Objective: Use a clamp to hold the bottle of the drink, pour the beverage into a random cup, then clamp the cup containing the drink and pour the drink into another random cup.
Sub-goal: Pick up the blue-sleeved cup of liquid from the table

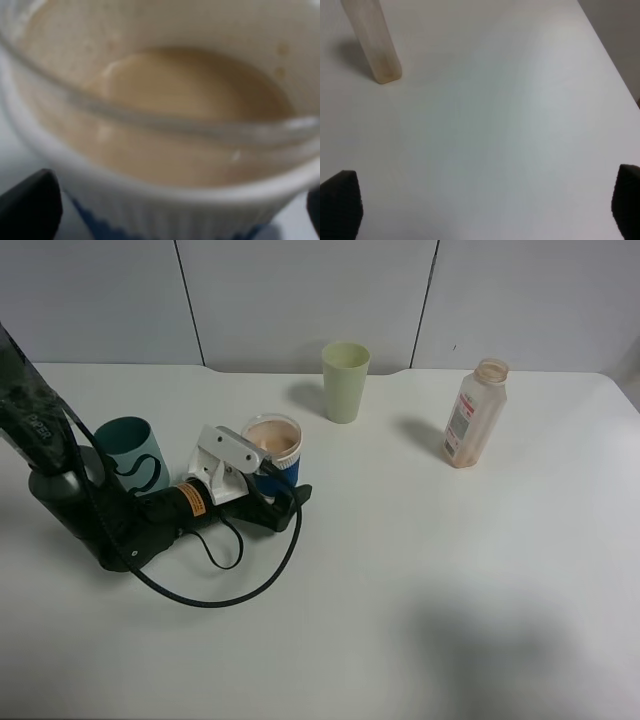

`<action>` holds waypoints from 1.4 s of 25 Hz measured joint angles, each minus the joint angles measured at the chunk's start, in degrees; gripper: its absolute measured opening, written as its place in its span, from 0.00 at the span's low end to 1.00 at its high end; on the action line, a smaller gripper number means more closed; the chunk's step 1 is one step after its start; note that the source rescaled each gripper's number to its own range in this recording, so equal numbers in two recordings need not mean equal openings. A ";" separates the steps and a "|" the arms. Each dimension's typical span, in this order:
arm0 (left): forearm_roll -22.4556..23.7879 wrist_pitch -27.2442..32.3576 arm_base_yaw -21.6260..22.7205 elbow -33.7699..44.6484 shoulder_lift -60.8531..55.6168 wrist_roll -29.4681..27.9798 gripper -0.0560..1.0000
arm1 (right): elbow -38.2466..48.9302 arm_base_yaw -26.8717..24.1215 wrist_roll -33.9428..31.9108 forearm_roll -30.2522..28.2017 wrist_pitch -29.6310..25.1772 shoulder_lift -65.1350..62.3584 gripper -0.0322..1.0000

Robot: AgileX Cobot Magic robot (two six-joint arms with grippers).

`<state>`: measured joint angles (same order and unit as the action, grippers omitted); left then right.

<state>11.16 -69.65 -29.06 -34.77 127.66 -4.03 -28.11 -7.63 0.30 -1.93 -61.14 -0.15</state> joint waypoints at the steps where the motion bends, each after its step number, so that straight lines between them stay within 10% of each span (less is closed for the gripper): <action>1: 0.22 0.00 0.00 -0.31 0.29 -0.13 0.98 | 0.00 0.00 0.00 0.00 0.00 0.00 1.00; 27: 2.57 0.11 0.00 -6.71 4.12 -1.51 0.95 | 0.00 0.00 0.00 0.05 0.00 0.00 1.00; 30: 2.57 0.11 0.00 -6.71 4.12 -1.51 0.71 | 0.00 0.00 0.00 0.05 0.00 0.00 1.00; 31: 2.57 0.11 0.00 -6.71 4.12 -1.51 0.54 | 0.00 0.00 0.00 0.05 0.00 0.00 1.00; 32: 2.51 0.11 0.00 -6.71 4.12 -1.51 0.16 | 0.00 0.00 0.00 0.05 0.00 0.00 1.00; 35: 2.51 0.05 0.00 -6.71 4.12 -1.45 0.07 | 0.00 0.00 0.00 0.05 0.00 0.00 1.00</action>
<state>13.67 -69.61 -29.06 -41.49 131.78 -5.49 -28.11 -7.63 0.30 -1.87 -61.14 -0.15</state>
